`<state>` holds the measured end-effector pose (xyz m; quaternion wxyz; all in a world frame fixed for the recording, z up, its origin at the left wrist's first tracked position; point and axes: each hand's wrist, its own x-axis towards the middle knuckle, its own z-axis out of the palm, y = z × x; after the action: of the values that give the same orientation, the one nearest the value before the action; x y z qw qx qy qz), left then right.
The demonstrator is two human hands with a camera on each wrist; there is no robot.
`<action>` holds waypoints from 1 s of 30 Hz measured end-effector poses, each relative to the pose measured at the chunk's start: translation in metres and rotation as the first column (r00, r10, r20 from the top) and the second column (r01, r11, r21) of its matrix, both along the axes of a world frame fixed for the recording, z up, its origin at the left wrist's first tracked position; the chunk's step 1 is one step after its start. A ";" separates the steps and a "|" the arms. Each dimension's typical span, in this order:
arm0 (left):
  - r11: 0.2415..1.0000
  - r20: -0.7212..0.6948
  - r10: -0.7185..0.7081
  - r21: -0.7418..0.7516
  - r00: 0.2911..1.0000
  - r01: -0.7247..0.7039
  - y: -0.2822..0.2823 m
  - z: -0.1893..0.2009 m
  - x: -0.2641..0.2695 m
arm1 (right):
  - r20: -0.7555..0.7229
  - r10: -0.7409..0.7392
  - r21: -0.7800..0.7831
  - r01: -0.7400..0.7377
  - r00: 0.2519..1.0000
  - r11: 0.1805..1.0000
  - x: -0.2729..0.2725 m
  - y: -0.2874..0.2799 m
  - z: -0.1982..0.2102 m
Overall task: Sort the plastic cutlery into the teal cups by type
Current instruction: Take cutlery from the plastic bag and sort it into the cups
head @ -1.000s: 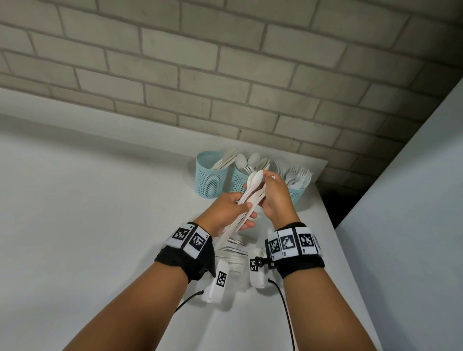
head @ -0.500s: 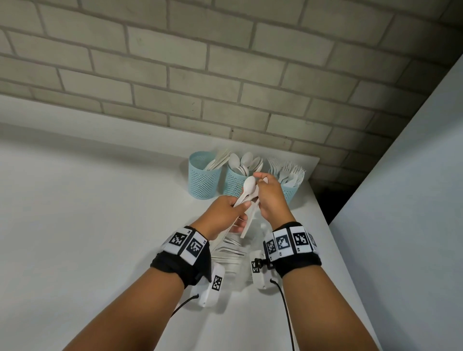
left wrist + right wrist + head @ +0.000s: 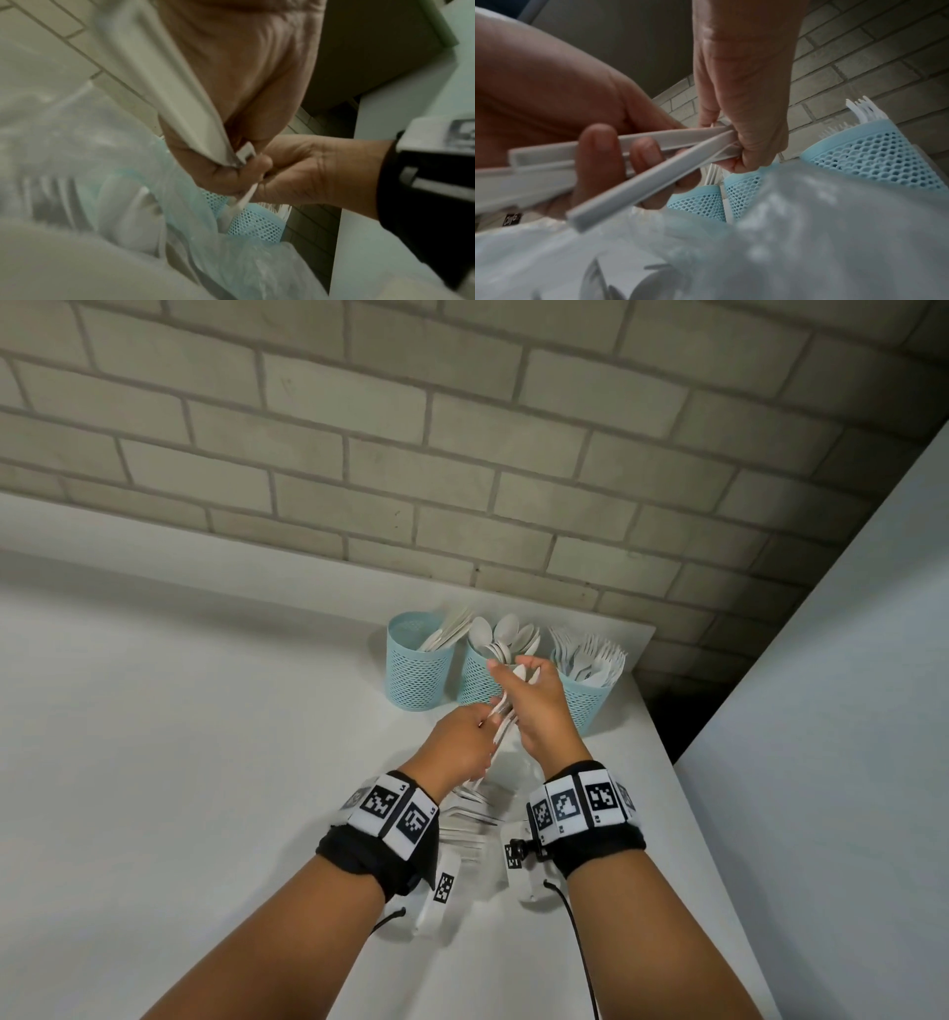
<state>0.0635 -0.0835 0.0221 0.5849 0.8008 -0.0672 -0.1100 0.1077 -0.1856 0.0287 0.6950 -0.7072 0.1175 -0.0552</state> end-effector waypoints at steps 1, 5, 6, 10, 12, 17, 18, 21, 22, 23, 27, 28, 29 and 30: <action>1.000 0.017 -0.013 0.017 1.000 0.013 -0.001 -0.001 0.000 | 0.014 0.005 0.010 -0.005 1.000 1.000 0.000 -0.001 -0.001; 1.000 -0.013 -0.007 -0.008 1.000 0.006 -0.001 0.000 -0.001 | 0.017 -0.006 0.053 0.006 1.000 0.999 0.003 -0.001 0.000; 1.000 -0.027 0.015 -0.025 1.000 -0.016 0.000 0.000 -0.001 | 0.018 -0.017 0.071 0.016 1.000 0.997 0.005 -0.002 0.001; 0.985 -0.133 0.096 -0.131 0.986 -0.114 0.006 0.003 -0.001 | 0.099 -0.113 0.065 0.107 0.989 0.992 0.015 -0.009 0.013; 0.973 -0.160 0.108 -0.188 0.981 -0.137 0.010 0.005 0.000 | 0.181 -0.186 0.084 0.173 0.966 0.981 0.022 -0.014 0.027; 0.940 -0.101 0.169 -0.281 0.980 -0.191 0.017 0.011 0.006 | 0.515 -0.401 0.155 0.377 0.758 0.913 0.044 -0.021 0.068; 0.935 -0.088 0.187 -0.291 0.978 -0.205 0.018 0.012 0.007 | 0.570 -0.425 0.174 0.402 0.704 0.899 0.048 -0.021 0.073; 0.917 -0.067 0.230 -0.320 0.971 -0.240 0.020 0.014 0.010 | 0.663 -0.474 0.215 0.459 0.580 0.862 0.064 -0.021 0.081; 0.911 -0.065 0.240 -0.330 0.969 -0.247 0.020 0.015 0.011 | 0.688 -0.472 0.208 0.473 0.551 0.856 0.070 -0.020 0.080; 0.907 -0.062 0.245 -0.337 0.967 -0.251 0.020 0.015 0.011 | 0.709 -0.462 0.188 0.488 0.533 0.853 0.075 -0.019 0.076; 0.892 -0.064 0.251 -0.372 0.966 -0.256 0.021 0.015 0.011 | 0.755 -0.289 -0.087 0.527 0.589 0.845 0.095 -0.014 0.041; 0.884 -0.071 0.253 -0.387 0.965 -0.261 0.021 0.015 0.011 | 0.730 -0.217 -0.196 0.502 0.649 0.842 0.097 -0.013 0.031; 0.877 -0.080 0.254 -0.401 0.964 -0.265 0.022 0.016 0.011 | 0.684 -0.146 -0.305 0.462 0.715 0.833 0.098 -0.012 0.022; 0.870 -0.089 0.254 -0.414 0.963 -0.267 0.023 0.016 0.011 | 0.626 -0.079 -0.412 0.415 0.776 0.811 0.099 -0.012 0.014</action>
<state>0.0746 -0.0604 0.0384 0.7547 0.6549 0.0283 -0.0256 0.2065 -0.1971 0.0426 0.4604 -0.7955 -0.0246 -0.3933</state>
